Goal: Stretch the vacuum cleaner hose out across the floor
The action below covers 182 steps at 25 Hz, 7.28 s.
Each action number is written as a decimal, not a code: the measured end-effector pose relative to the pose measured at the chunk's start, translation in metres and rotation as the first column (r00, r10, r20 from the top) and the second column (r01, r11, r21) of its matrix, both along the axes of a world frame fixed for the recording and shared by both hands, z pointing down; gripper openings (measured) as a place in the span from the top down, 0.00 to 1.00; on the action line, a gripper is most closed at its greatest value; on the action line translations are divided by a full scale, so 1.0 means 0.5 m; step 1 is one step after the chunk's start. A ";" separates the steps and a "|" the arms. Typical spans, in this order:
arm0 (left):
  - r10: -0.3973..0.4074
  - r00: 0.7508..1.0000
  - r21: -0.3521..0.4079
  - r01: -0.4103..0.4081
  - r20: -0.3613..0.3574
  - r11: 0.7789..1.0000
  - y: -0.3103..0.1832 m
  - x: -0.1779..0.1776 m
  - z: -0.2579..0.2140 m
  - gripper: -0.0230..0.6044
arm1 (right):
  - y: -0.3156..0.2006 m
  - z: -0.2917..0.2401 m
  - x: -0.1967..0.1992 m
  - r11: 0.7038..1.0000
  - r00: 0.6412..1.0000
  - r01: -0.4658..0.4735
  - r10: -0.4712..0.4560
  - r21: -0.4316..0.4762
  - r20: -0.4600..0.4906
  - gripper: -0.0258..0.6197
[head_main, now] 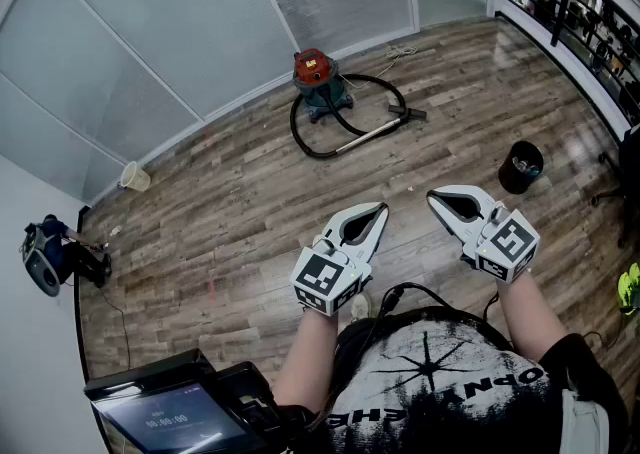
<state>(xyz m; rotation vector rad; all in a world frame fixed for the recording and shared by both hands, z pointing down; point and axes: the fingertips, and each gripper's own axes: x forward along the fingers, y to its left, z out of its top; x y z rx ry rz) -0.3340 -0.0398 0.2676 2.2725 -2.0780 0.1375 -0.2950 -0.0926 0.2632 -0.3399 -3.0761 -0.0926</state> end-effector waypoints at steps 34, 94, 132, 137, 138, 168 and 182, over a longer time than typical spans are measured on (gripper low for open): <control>0.030 0.999 -0.020 -0.030 -0.020 0.999 -0.096 -0.149 0.048 0.96 | -0.069 0.046 -0.154 0.998 0.999 0.042 -0.042 -0.053 -0.001 0.95; -0.270 0.962 -0.051 0.268 -0.035 0.962 -0.743 -1.138 0.008 0.96 | -0.762 -0.008 -1.166 0.947 0.950 0.311 -0.313 -0.079 -0.014 0.95; -0.039 0.983 -0.089 0.023 -0.179 0.996 -0.897 -1.604 0.177 0.96 | -0.875 0.227 -1.617 0.972 0.918 0.235 -0.222 0.001 -0.328 0.95; -0.110 0.974 -0.077 0.096 -0.200 0.992 -0.907 -1.617 0.291 0.96 | -0.904 0.434 -1.617 0.932 0.851 0.357 -0.297 0.061 -0.433 0.95; -0.124 0.973 -0.060 0.115 -0.193 0.992 -0.901 -1.627 0.323 0.96 | -0.905 0.492 -1.619 0.921 0.834 0.382 -0.307 0.078 -0.458 0.94; -0.323 0.938 -0.196 0.296 -0.124 0.935 -0.904 -1.685 1.077 0.96 | -1.185 1.958 -1.487 0.560 0.347 0.775 0.010 0.293 -0.938 0.60; -0.345 0.933 -0.265 0.309 -0.101 0.913 -0.904 -1.671 1.134 0.96 | -1.165 2.040 -1.490 0.473 0.301 0.818 0.134 0.328 -0.944 0.69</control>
